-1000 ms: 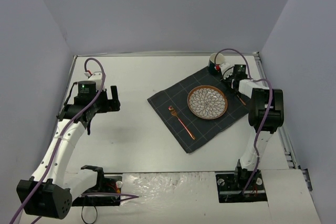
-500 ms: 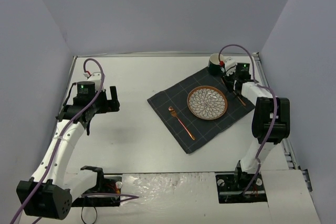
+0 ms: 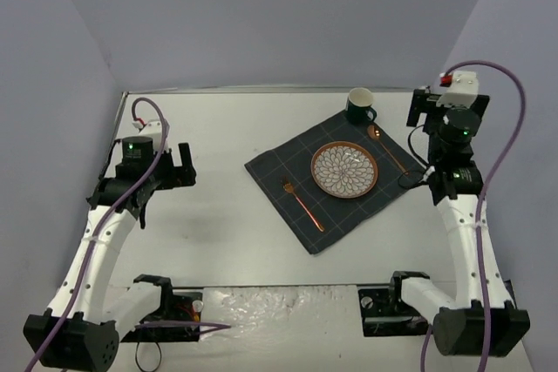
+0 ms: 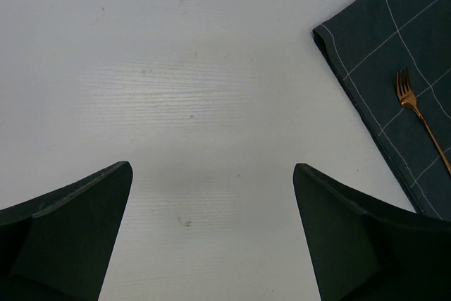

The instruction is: Set the dinner table for one person

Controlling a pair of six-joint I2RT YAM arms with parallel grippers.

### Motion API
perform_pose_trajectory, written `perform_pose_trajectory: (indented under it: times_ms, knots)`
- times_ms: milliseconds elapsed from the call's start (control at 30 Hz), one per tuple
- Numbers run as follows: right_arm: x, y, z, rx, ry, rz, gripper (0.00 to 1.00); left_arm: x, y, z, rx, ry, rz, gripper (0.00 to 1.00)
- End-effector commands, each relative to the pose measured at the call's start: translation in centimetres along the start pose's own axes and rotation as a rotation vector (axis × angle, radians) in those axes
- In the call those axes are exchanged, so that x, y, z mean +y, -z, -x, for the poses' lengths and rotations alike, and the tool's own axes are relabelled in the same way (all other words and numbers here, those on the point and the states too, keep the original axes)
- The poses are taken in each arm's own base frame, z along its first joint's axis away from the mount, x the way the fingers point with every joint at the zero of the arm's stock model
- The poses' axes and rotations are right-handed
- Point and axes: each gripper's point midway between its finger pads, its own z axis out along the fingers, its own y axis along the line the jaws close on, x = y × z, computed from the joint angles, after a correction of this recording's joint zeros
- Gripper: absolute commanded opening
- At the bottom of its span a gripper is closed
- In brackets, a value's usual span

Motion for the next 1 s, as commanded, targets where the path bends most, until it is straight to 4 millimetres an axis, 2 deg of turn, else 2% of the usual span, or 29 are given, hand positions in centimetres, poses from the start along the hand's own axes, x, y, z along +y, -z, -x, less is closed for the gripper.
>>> perform_pose_trajectory:
  times_ms: [0,133,267,300,433,567,667,800,967]
  knots:
    - [-3.4,5.8,6.7,-0.193,-0.164,-0.089,0.96,-0.7,4.5,5.0,-0.166,0.031,-0.003,0.97]
    - [-5.3,10.8,8.8,-0.281,-0.177,-0.114,1.0,-0.4,8.5,6.8,-0.245,0.022,0.022,0.97]
    - [-6.1,14.3,9.5,-0.341,-0.192,-0.124,1.0,0.5,12.2,7.8,-0.306,0.004,0.081,0.97]
    - [-6.3,15.8,9.7,-0.368,-0.204,-0.118,1.0,1.0,13.5,8.0,-0.321,-0.004,0.11,0.97]
    - [-6.2,18.4,8.0,-0.381,-0.269,-0.103,1.0,2.3,17.0,7.7,-0.387,-0.019,0.178,0.97]
    - [-7.6,21.3,6.4,-0.417,-0.302,-0.13,1.0,3.5,18.6,6.4,-0.412,-0.018,0.232,0.97]
    - [-8.3,22.3,5.4,-0.433,-0.303,-0.146,1.0,3.8,19.0,5.6,-0.419,-0.01,0.238,0.97]
    - [-8.6,23.7,4.3,-0.467,-0.312,-0.128,1.0,4.6,18.8,5.3,-0.442,-0.006,0.275,0.97]
    - [-8.4,23.5,2.9,-0.456,-0.334,-0.128,1.0,4.5,17.3,4.9,-0.441,0.002,0.268,0.97]
